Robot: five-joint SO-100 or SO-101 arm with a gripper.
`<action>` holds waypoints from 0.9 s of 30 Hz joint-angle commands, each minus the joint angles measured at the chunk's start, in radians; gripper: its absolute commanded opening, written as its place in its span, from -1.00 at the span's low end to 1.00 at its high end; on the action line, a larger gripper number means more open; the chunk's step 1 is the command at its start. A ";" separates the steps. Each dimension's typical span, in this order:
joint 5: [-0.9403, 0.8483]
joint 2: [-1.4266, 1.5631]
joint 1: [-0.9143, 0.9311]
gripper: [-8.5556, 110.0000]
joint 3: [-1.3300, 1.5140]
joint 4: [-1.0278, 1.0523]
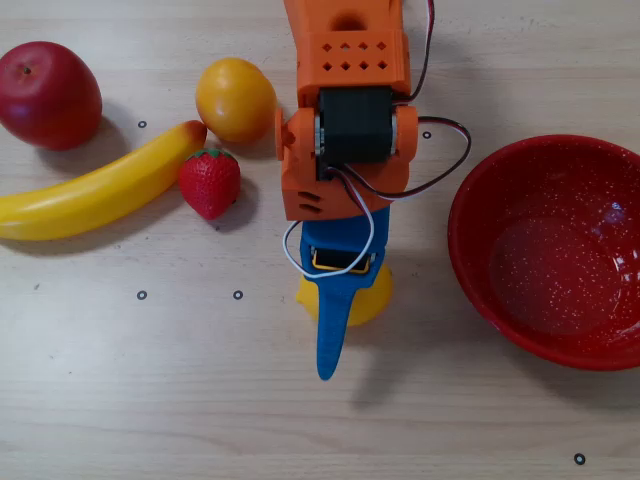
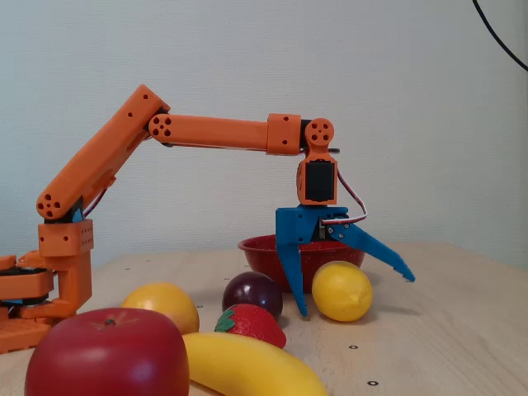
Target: Put the lemon in the red bowl.
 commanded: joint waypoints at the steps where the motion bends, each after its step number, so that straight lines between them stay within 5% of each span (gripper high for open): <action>1: -0.034 0.049 0.025 0.05 -0.048 -0.006; 8: -0.026 0.048 0.021 -0.11 -0.041 -0.006; 27: 0.020 0.044 0.021 -0.11 -0.032 -0.014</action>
